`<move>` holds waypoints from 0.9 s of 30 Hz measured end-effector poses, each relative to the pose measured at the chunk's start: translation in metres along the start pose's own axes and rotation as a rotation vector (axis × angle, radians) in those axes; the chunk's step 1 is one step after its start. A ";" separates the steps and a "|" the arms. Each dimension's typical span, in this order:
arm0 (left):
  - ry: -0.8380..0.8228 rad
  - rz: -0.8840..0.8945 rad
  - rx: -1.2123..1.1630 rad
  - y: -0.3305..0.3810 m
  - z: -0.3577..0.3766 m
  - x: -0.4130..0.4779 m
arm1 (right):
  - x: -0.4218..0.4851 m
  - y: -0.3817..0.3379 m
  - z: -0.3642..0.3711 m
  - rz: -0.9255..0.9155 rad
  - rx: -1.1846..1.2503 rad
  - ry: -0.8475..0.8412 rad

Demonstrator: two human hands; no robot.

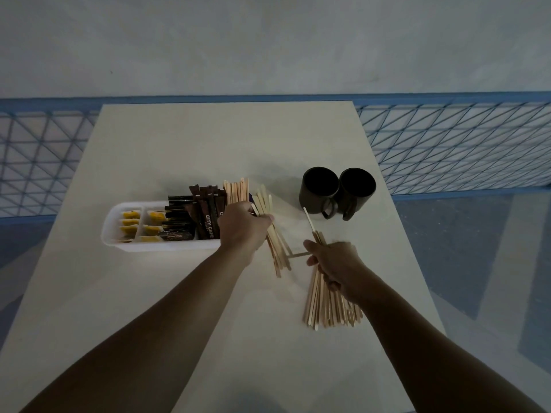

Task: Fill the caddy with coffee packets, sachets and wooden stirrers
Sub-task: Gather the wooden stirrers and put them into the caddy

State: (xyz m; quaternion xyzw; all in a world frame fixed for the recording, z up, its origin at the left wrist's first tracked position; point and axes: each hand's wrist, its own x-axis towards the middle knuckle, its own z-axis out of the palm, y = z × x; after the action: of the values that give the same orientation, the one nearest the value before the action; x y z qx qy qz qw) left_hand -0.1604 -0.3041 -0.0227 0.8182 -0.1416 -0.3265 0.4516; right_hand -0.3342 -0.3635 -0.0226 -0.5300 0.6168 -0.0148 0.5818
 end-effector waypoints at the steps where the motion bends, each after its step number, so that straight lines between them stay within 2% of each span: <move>1: -0.019 -0.005 -0.004 0.000 -0.001 0.000 | -0.001 -0.002 0.003 0.000 0.018 0.008; 7: -0.161 -0.064 -0.062 0.003 -0.007 -0.009 | -0.003 -0.015 0.022 -0.053 0.129 -0.034; 10: -0.175 -0.033 -0.063 0.007 -0.014 -0.012 | -0.003 -0.025 0.030 -0.136 0.126 -0.040; 14: -0.104 0.018 -0.097 0.013 -0.031 -0.006 | -0.002 -0.043 0.038 -0.288 0.085 -0.025; 18: -0.017 0.111 -0.108 0.025 -0.051 0.003 | -0.002 -0.068 0.044 -0.348 0.160 -0.016; 27: 0.236 0.430 0.119 0.041 -0.079 0.013 | 0.011 -0.122 0.081 -0.462 0.383 -0.029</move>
State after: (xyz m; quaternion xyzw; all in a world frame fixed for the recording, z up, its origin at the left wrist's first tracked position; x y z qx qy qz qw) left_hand -0.0955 -0.2823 0.0363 0.8268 -0.2777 -0.1162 0.4752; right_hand -0.1944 -0.3758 0.0212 -0.5370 0.4575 -0.2556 0.6611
